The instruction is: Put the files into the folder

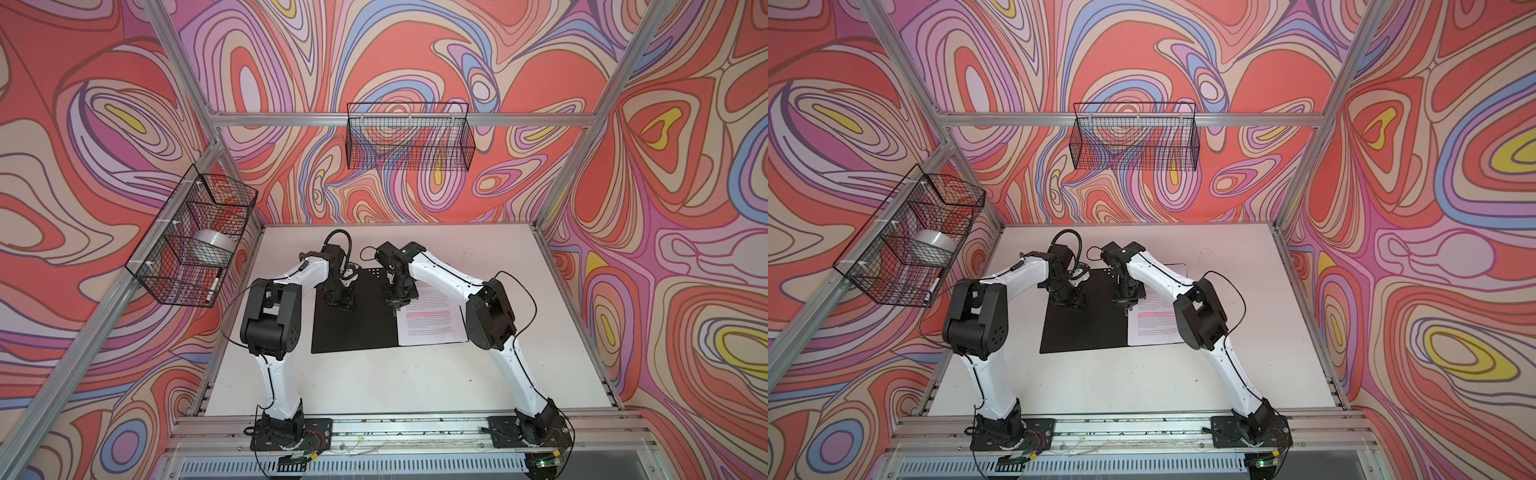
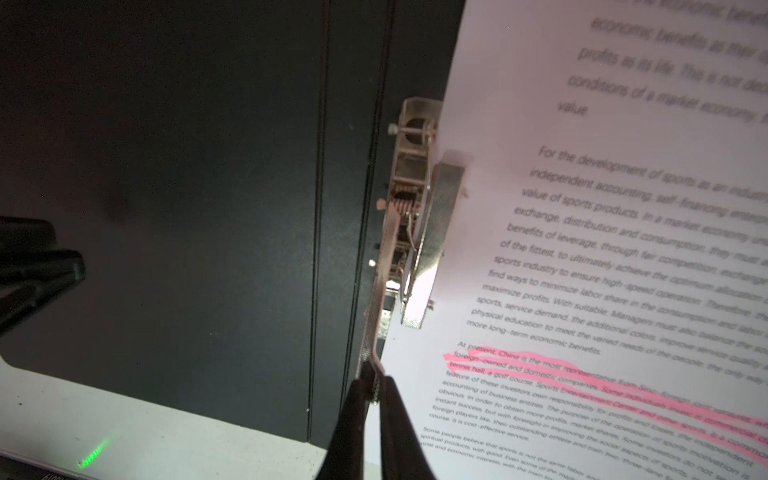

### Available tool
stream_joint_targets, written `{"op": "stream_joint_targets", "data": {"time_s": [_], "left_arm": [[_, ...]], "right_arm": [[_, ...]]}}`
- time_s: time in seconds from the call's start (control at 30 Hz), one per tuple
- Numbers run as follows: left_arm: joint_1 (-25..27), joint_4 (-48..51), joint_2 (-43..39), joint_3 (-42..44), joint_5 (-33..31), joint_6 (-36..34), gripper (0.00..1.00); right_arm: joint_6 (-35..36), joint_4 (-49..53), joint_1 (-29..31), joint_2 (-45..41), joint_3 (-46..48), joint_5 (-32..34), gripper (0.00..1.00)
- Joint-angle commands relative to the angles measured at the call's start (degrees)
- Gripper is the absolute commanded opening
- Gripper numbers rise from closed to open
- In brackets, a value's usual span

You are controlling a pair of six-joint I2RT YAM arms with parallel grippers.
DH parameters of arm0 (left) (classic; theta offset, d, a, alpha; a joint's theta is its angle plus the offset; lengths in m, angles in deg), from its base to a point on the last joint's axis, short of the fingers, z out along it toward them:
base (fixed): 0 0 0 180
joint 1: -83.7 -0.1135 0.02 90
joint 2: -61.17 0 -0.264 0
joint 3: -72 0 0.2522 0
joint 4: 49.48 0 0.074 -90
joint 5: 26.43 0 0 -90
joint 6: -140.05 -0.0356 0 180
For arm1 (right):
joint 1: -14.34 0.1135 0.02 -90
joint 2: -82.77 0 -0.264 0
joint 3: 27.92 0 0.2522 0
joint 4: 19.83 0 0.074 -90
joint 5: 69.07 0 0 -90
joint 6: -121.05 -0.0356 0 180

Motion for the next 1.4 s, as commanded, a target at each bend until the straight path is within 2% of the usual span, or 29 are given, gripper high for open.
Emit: {"op": "stream_joint_targets", "data": {"time_s": [0.0,1.37], "left_arm": [[0.0,0.8,0.8,0.5,0.7,-0.3,0.22],[-0.2,0.9,0.4,1.5,0.5,-0.5,0.21]], "right_arm": [[0.0,1.4,-0.2,0.4,2.1,2.2,0.09],[0.4,-0.3,-0.2,2.8,7.3,4.1,0.08]]}}
